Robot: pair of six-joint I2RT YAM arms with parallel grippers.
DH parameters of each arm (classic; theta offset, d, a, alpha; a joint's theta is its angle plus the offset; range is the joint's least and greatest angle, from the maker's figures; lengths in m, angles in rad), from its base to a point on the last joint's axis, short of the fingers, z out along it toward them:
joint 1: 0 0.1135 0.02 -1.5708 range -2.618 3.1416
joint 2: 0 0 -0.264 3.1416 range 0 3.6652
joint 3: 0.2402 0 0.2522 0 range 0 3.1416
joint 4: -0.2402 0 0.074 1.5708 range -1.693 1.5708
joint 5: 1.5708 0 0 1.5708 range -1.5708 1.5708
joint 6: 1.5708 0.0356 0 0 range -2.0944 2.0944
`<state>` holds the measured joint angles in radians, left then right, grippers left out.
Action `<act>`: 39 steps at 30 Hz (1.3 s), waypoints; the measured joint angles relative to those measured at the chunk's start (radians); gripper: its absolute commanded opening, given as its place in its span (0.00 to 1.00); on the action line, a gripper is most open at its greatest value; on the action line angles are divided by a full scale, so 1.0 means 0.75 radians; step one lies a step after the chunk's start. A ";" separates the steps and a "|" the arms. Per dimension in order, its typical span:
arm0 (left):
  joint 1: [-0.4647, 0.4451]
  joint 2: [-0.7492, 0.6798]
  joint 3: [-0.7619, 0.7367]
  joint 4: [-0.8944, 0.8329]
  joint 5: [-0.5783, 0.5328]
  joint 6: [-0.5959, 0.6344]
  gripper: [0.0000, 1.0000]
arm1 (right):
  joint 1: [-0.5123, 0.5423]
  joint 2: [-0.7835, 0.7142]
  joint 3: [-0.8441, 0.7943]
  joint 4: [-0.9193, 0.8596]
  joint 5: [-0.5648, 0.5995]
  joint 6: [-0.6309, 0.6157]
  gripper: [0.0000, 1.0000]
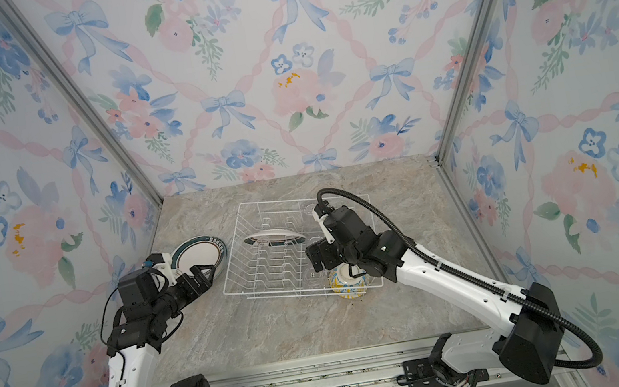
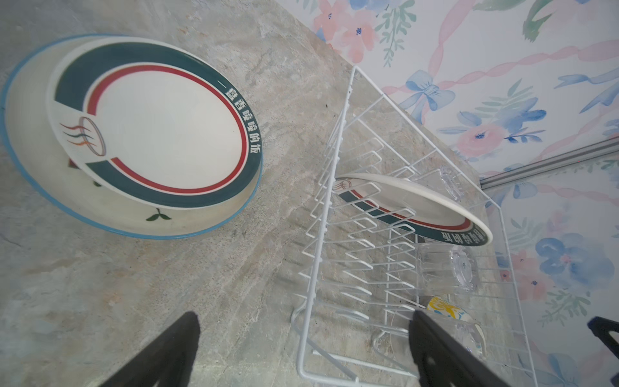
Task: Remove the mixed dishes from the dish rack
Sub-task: 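Open the left gripper and lift off while the right gripper reaches to the white plates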
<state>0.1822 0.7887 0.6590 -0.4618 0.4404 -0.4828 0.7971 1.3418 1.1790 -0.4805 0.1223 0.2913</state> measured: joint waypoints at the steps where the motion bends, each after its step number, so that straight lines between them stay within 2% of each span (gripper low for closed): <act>1: -0.009 -0.015 -0.017 0.009 0.021 -0.005 0.98 | 0.008 0.041 0.018 0.001 0.017 -0.001 0.97; 9: -0.048 -0.136 -0.149 0.148 0.099 -0.101 0.98 | 0.054 0.291 0.160 0.020 0.114 -0.051 0.97; 14: -0.130 -0.227 -0.230 0.279 0.095 -0.241 0.98 | 0.056 0.420 0.296 0.027 0.168 -0.145 0.97; 20: -0.215 -0.279 -0.230 0.365 0.042 -0.317 0.98 | 0.056 0.600 0.450 0.029 0.203 -0.262 1.00; 31: -0.246 -0.309 -0.230 0.376 -0.035 -0.371 0.98 | 0.116 0.818 0.675 -0.003 0.316 -0.485 0.80; 39: -0.252 -0.316 -0.231 0.376 -0.053 -0.376 0.98 | 0.196 0.897 0.713 0.013 0.518 -0.670 0.61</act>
<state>-0.0071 0.5514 0.4858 -0.1795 0.4004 -0.7650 0.9443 2.0144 1.7138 -0.4709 0.5110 -0.2115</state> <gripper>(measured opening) 0.979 0.638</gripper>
